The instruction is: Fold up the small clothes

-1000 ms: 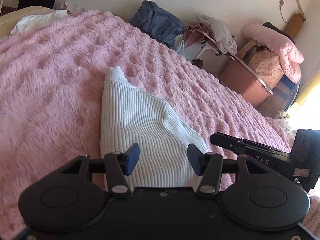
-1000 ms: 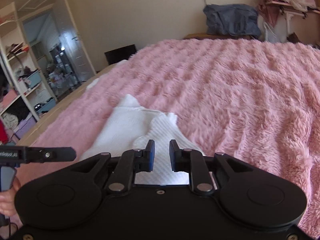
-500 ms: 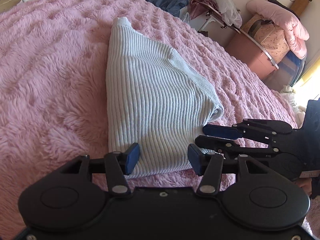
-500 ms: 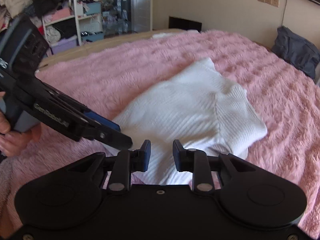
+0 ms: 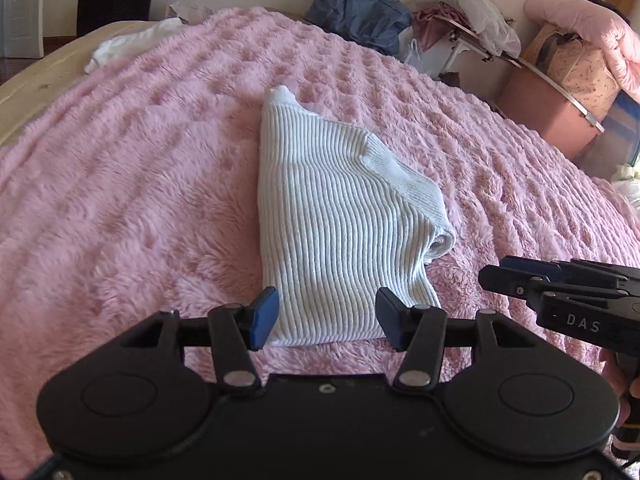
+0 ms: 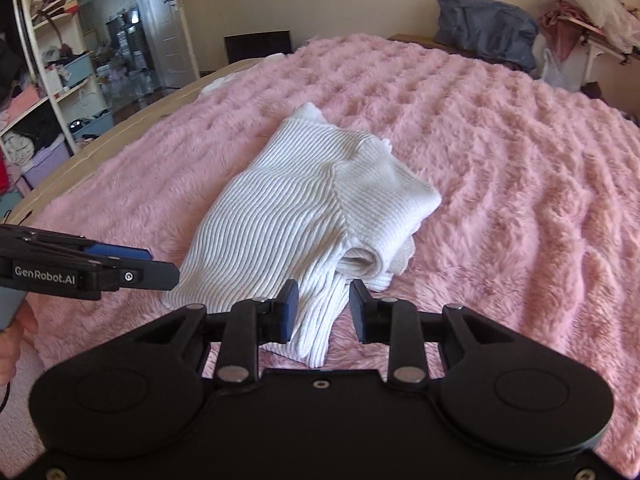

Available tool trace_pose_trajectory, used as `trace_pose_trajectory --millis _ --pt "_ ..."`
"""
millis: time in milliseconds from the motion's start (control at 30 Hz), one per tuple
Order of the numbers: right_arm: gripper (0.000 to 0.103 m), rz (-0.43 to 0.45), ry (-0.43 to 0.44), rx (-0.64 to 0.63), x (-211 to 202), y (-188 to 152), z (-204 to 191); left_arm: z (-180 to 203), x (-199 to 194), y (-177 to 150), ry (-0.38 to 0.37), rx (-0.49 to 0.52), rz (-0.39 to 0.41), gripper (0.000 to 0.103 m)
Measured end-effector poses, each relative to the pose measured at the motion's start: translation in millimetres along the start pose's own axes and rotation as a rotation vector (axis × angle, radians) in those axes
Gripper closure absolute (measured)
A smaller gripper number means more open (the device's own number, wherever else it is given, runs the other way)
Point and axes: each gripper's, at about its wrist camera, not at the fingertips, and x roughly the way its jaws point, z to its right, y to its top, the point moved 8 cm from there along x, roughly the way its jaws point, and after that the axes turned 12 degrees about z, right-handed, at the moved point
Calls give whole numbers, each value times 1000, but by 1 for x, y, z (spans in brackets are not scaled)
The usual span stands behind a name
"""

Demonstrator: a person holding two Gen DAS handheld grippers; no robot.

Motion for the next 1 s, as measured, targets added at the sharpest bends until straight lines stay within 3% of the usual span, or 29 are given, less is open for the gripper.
trace_pose_trajectory --millis 67,100,300,367,667,1000 --pt "53 19 -65 23 -19 7 -5 3 -19 3 38 -7 5 46" --pt "49 31 -90 30 -29 10 -8 4 -27 4 59 -2 3 46" --pt "44 55 -158 6 -72 13 -34 17 -76 -2 140 36 -5 45" --pt "37 49 -181 -2 -82 10 -40 20 -90 -6 163 42 -1 45" --pt "36 -24 -182 78 -101 -9 -50 31 -122 -20 204 58 -20 43" --pt "35 -42 -189 38 -103 -13 -61 28 -125 -28 243 77 -41 42"
